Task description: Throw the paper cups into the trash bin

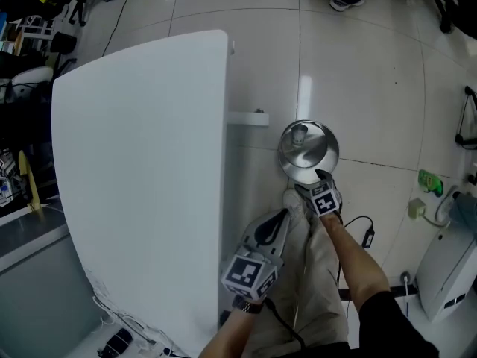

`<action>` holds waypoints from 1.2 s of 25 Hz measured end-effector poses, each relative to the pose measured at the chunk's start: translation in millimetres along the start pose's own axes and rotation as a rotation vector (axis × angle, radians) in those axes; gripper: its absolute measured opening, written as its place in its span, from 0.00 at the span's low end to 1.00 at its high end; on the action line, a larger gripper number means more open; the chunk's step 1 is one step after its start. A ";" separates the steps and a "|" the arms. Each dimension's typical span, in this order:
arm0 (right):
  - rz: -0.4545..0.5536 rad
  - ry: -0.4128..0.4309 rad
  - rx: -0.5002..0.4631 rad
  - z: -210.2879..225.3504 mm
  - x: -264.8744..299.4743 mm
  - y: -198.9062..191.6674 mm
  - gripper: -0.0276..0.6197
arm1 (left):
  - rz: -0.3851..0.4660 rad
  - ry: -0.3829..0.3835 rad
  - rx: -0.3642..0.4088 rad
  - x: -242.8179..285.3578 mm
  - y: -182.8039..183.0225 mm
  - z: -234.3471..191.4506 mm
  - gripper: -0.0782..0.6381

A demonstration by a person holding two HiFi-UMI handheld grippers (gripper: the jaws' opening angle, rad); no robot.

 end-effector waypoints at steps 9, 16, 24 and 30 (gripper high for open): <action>-0.022 0.080 0.043 -59.3 -116.0 -20.2 0.60 | -0.010 -0.022 0.041 -62.4 58.2 56.6 0.11; 0.086 0.020 -0.005 -82.0 -217.2 44.2 0.60 | 0.094 -0.021 0.126 -95.6 115.9 85.3 0.11; 0.415 -0.077 -0.037 -100.4 -353.1 116.3 0.55 | 0.275 0.016 0.132 -173.9 179.7 96.6 0.11; 0.712 -0.122 -0.106 -133.0 -486.3 144.0 0.49 | 0.420 0.006 0.199 -231.3 221.7 118.0 0.11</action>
Point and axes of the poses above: the fingertips, and each gripper's own axes: x forward along the fingers, z to its right, y out of its top, the point moved 5 cm from there along -x, backward along the fingers, and after that the axes turned 13 degrees about -z, right-handed, at the moved point
